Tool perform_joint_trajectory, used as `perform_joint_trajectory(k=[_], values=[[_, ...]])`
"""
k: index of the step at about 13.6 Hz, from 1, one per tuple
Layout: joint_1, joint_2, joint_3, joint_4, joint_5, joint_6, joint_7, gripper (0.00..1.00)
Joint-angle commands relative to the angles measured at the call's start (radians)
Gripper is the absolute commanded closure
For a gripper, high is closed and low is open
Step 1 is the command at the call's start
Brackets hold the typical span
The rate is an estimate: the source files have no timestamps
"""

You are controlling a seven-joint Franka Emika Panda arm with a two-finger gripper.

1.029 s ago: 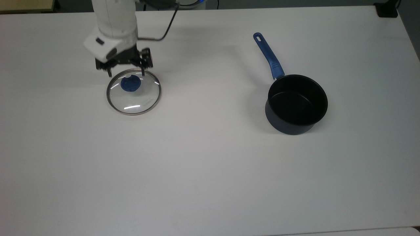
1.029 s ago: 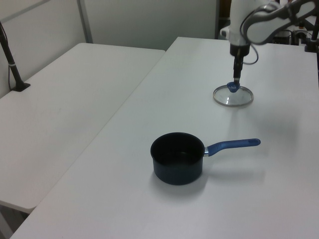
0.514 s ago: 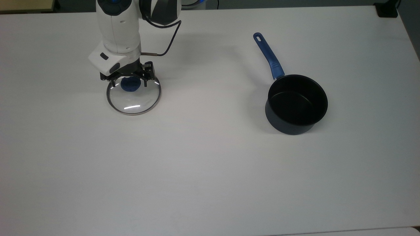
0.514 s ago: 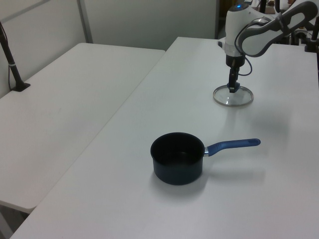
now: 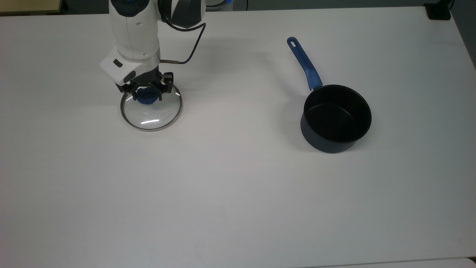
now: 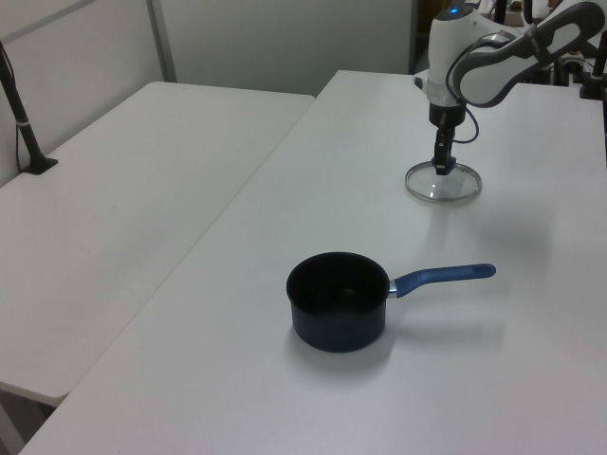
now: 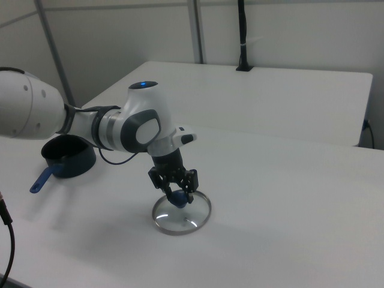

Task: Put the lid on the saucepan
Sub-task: 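Close the gripper on the blue knob of the lid, then lift the glass lid and carry it over the saucepan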

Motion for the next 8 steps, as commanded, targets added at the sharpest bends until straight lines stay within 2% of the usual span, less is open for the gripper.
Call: perform_joint_trajectory(k=[1,4,6,8], values=[[0.029,-0.069,0.043,0.082,-0.001,-0.180,0.070,0.54],[0.047,-0.076,0.202,0.295,0.010,-0.378,0.230,0.54],[0.076,-0.059,0.272,0.381,0.013,-0.412,0.348,0.54],[0.160,0.005,0.316,0.469,0.008,-0.416,0.520,0.54]])
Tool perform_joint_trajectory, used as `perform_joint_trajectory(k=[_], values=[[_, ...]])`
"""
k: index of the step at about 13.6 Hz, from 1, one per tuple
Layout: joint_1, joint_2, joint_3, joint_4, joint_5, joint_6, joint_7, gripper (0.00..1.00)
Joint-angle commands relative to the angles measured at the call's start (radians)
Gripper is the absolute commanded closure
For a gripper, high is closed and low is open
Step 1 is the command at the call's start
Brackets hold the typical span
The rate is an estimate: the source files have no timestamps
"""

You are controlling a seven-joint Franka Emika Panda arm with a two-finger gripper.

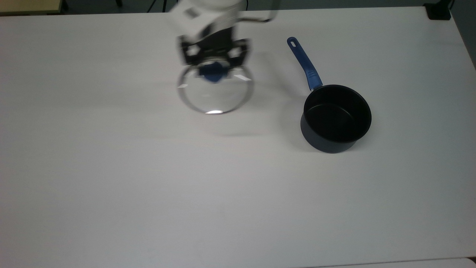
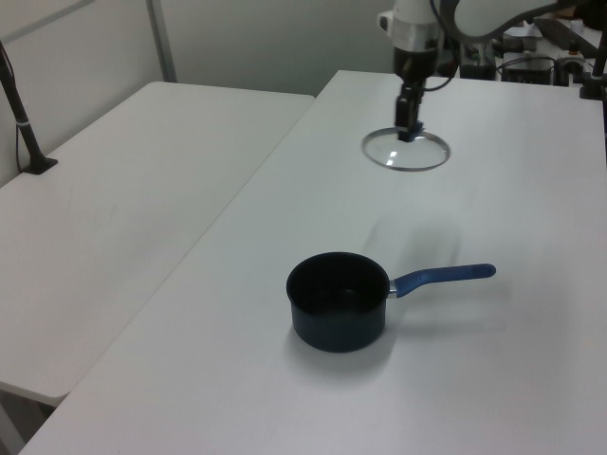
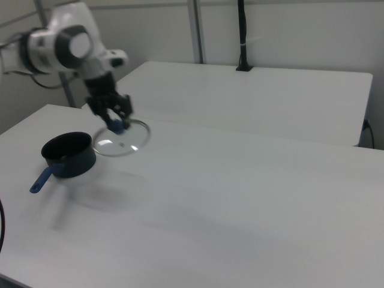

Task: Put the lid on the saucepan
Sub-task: 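Lift the glass lid and carry it over the saucepan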

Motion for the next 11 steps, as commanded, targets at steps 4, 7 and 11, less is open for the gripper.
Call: perform_joint_trajectory(k=[4,7,11], values=[[0.300,0.272,0.037,0.323,-0.038,-0.011,0.422,0.53],[0.357,0.315,0.037,0.339,-0.055,0.034,0.470,0.53],[0.398,0.367,0.036,0.346,-0.081,0.106,0.519,0.53]])
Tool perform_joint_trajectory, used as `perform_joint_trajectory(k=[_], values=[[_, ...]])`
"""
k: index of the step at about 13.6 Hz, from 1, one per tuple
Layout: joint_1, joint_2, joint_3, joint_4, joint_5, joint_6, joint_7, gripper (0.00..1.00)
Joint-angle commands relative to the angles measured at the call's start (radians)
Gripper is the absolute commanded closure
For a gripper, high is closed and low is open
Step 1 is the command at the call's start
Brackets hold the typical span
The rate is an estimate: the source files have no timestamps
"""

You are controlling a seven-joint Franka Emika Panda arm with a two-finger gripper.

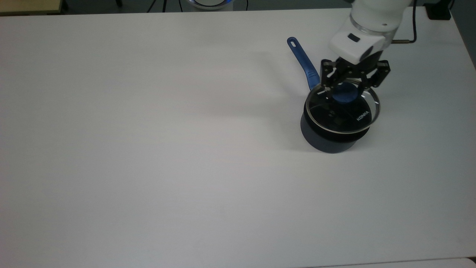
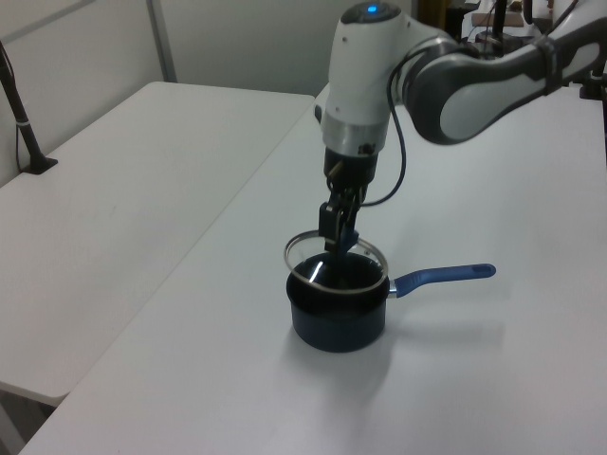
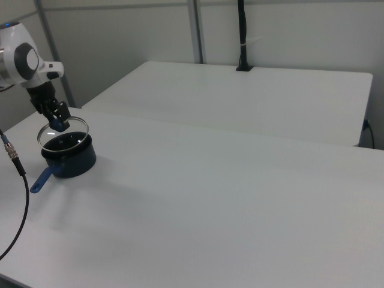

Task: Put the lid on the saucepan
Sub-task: 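Lift the glass lid and carry it over the saucepan, then lower the lid onto the saucepan rim and open the gripper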

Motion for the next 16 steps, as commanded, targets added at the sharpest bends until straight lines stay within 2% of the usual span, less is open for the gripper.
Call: perform_joint_trajectory(k=[1,13,15,16], values=[[0.034,0.043,-0.014,0.041,-0.042,0.031,0.045,0.53],[0.040,0.054,-0.013,0.023,-0.056,0.017,0.045,0.53],[0.042,0.053,-0.013,0.018,-0.051,0.003,0.045,0.47],[0.040,0.053,-0.013,0.016,-0.051,0.002,0.045,0.32]])
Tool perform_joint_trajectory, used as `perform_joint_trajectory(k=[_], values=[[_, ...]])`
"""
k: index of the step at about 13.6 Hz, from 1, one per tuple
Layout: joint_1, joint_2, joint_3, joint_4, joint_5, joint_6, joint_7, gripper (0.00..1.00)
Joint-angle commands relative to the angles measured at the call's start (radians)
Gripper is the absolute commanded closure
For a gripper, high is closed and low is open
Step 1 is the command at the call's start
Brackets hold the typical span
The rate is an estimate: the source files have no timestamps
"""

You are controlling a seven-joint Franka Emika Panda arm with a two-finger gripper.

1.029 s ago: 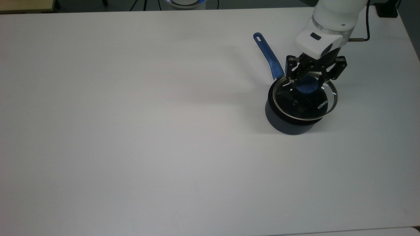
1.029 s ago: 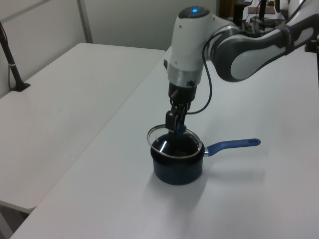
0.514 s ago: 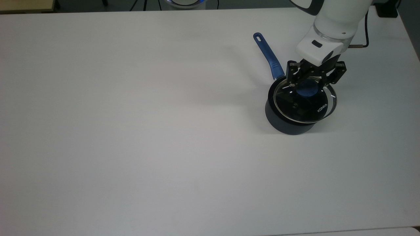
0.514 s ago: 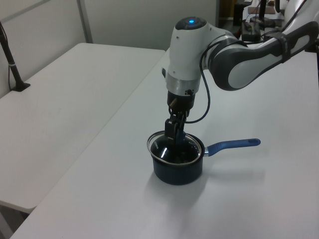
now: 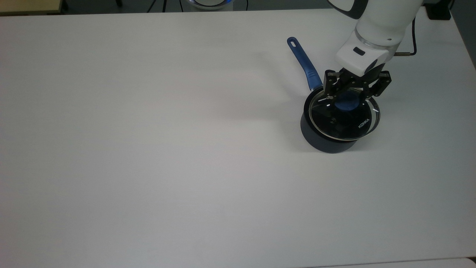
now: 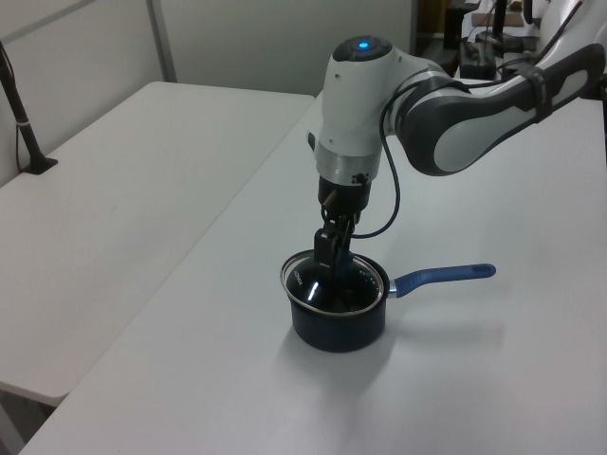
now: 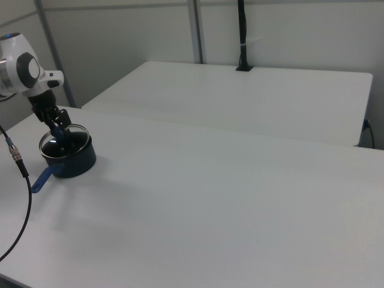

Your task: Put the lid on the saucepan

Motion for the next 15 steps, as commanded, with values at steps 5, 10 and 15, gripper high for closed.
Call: perform_joint_trajectory(k=[5,10,15], values=[[0.011,-0.034,-0.013,-0.003,-0.004,-0.025,0.025,0.00],[-0.102,-0.227,-0.011,-0.028,0.046,-0.184,0.022,0.00],[-0.384,-0.574,-0.055,-0.288,0.135,-0.319,-0.196,0.00]])
